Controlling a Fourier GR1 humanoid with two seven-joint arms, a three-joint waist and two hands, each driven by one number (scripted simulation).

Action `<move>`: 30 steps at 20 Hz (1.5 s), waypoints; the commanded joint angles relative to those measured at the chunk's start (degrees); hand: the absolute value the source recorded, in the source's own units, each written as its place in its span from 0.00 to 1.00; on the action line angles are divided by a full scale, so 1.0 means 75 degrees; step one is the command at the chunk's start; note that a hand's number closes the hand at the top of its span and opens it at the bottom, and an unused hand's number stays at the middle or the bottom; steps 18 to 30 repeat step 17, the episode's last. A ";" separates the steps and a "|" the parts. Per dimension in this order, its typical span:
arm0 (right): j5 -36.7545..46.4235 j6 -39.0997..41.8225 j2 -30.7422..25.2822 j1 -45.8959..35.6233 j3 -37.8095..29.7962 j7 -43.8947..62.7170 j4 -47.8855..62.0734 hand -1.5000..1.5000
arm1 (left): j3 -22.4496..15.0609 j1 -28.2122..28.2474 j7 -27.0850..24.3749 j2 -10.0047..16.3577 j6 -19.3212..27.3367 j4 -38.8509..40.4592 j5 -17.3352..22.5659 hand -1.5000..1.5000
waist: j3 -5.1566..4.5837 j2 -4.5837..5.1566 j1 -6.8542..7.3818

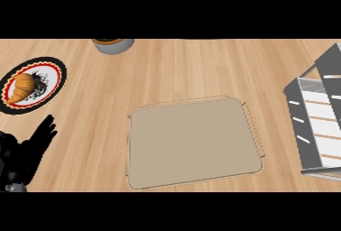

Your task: Pick the cupcake from the tray and place it in the tiered basket

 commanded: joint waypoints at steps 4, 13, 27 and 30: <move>-0.1301 0.0512 -0.0446 0.0218 -0.1838 0.1024 -0.1137 0.00 | 0.0198 0.0021 -0.0062 0.0036 0.0151 0.0154 -0.0010 0.50 | 0.0001 -0.0073 -0.0271; -0.3759 0.1259 -0.0229 0.1617 -0.4924 0.0768 -0.2893 0.00 | 0.0116 0.0489 -0.0257 -0.0205 0.0237 -0.0004 -0.0085 0.50 | 0.0017 -0.0109 -0.0442; -0.5071 0.2591 -0.0124 0.2613 -0.6280 0.0494 -0.3628 0.00 | 0.0461 0.0349 -0.0238 0.0280 -0.0201 0.0199 0.0235 0.50 | 0.0010 -0.0091 -0.0463; -0.5071 0.2591 -0.0124 0.2613 -0.6280 0.0494 -0.3628 0.00 | 0.0461 0.0349 -0.0238 0.0280 -0.0201 0.0199 0.0235 0.50 | 0.0010 -0.0091 -0.0463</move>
